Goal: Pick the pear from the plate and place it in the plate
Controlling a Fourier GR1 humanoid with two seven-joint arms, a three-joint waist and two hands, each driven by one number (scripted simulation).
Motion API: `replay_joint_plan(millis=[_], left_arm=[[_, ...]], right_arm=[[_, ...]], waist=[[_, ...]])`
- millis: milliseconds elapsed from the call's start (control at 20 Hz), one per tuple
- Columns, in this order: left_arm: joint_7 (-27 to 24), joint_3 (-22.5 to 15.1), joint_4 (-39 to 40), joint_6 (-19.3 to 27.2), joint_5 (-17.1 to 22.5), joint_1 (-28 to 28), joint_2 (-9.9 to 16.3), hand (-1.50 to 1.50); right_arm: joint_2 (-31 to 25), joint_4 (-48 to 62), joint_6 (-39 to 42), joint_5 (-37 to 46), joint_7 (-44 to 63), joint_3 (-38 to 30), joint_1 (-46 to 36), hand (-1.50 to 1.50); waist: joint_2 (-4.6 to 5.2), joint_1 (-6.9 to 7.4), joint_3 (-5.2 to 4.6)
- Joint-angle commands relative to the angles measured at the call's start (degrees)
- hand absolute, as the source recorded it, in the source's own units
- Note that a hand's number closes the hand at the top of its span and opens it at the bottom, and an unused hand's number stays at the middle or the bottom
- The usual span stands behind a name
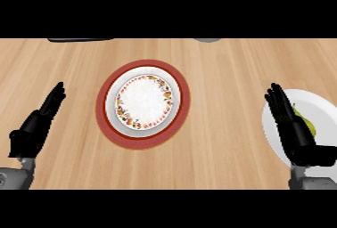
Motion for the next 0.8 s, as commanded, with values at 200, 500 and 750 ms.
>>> replay_joint_plan(millis=[200,500,750], left_arm=[[1.64,-0.27,1.03,0.81,2.09,-1.60,-5.05,0.00],[2.80,0.06,1.36,-0.41,5.35,-1.07,-7.90,0.00],[0.74,1.19,3.93,-0.35,3.10,1.15,-9.83,0.00]], right_arm=[[-0.68,14.59,-6.69,-6.79,27.40,-8.47,-15.09,1.50],[-4.36,23.59,-25.19,13.53,24.64,-8.00,-17.26,-1.50],[-0.13,18.96,-29.24,21.87,26.60,-0.70,-15.99,-1.50]], waist=[[-0.48,3.47,-2.27],[-0.92,3.10,-2.07],[-1.55,1.43,-2.09]])
